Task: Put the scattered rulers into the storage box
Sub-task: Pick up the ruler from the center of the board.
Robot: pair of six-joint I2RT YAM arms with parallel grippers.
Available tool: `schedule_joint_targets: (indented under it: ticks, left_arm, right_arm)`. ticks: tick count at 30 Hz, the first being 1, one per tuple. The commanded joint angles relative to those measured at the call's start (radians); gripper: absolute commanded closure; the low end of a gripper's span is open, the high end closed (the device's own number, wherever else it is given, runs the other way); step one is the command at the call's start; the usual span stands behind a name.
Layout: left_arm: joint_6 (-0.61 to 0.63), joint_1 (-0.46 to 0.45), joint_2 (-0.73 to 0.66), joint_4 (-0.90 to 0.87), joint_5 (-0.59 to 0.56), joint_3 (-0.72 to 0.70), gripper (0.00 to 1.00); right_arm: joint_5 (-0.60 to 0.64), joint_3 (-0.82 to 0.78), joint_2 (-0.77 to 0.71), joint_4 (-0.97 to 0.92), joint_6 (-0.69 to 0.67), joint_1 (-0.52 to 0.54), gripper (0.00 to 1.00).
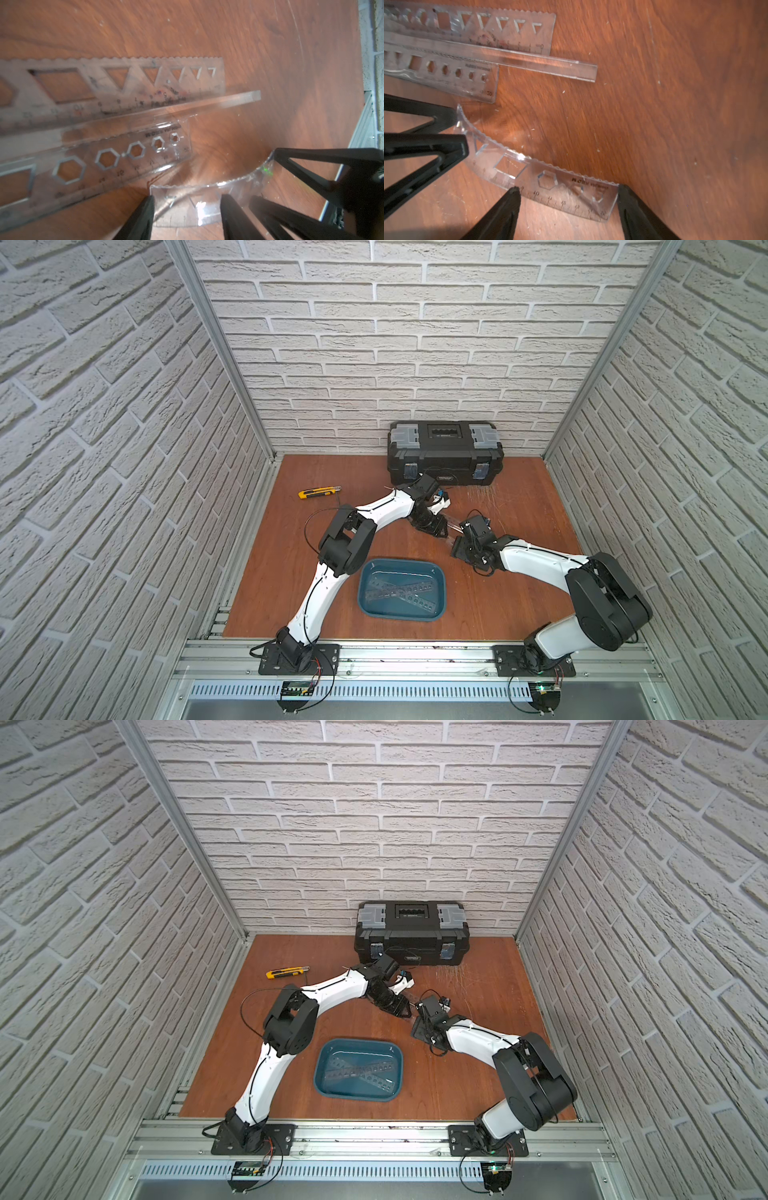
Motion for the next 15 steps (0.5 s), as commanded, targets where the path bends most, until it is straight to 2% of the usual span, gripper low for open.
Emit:
schedule_joint_targets:
  ticks: [1,15]
  left_arm:
    - [0.000,-0.035,0.077,-0.103,0.041,-0.030,0.44]
    - [0.000,-0.034,0.095,-0.123,0.044,-0.002,0.44]
  right_arm:
    - [-0.069,-0.029,0.104,-0.041,-0.040,0.016,0.23]
    - [-0.086,0.051,0.190,-0.025,-0.100,0.080,0.23]
